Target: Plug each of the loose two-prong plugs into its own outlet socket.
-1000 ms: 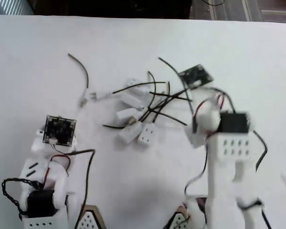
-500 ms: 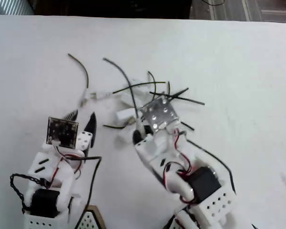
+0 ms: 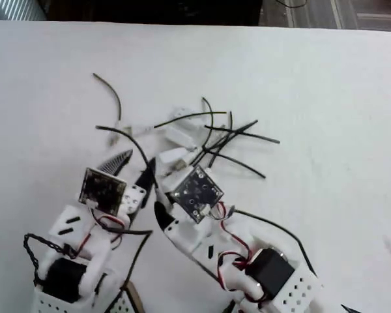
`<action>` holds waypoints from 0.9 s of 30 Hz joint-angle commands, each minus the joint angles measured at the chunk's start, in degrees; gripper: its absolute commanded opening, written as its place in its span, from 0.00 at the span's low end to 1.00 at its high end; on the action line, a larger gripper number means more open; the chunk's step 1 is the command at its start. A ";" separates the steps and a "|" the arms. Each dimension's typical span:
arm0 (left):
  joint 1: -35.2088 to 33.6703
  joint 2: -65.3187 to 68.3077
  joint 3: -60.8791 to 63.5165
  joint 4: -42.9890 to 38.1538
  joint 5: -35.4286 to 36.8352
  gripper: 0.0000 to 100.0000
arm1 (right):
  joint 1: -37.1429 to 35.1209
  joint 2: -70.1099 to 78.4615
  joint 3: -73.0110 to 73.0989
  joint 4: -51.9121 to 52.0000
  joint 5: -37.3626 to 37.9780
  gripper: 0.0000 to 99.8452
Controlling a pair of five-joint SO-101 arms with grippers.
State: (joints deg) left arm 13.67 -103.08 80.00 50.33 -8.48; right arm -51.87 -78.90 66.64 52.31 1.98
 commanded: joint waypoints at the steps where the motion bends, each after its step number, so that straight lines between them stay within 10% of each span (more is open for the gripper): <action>1: 4.70 -0.48 -8.00 4.84 -2.55 0.17 | -0.66 -0.66 0.44 -1.10 -0.44 0.02; 12: 15.43 -0.22 -11.87 14.59 -7.82 0.17 | -0.40 -0.66 0.70 -1.10 -0.44 0.02; 27: -5.23 3.56 -8.97 14.15 -8.18 0.23 | 26.59 -0.57 1.23 -4.18 -0.53 0.02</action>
State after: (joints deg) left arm 9.80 -103.87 70.51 64.48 -16.04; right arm -32.79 -79.08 67.78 51.69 1.98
